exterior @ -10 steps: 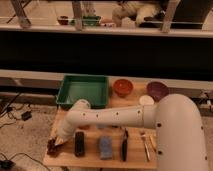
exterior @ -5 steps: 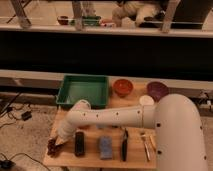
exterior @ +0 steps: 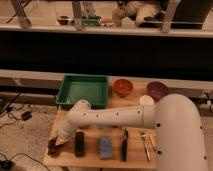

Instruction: Place grapes in table surface

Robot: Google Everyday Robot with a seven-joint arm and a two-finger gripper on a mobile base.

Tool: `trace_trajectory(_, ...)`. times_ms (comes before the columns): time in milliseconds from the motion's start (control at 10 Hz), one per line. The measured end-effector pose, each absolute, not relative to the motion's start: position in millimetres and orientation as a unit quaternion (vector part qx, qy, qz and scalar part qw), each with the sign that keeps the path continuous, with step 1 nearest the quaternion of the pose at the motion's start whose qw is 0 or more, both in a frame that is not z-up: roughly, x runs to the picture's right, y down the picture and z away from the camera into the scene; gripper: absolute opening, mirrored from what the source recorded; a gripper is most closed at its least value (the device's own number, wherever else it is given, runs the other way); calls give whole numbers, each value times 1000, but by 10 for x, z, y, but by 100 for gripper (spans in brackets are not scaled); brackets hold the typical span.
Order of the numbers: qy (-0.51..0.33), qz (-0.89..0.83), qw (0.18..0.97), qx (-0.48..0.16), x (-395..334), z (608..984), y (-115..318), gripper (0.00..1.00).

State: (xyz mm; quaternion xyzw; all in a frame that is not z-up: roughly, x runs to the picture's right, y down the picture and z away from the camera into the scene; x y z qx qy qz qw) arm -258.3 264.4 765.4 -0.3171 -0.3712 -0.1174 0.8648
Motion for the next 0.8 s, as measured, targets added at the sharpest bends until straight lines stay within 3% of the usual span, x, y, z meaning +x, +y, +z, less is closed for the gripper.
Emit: trace_trajectory(800,-371,-117,865,-317,-2582,7655,2647,6)
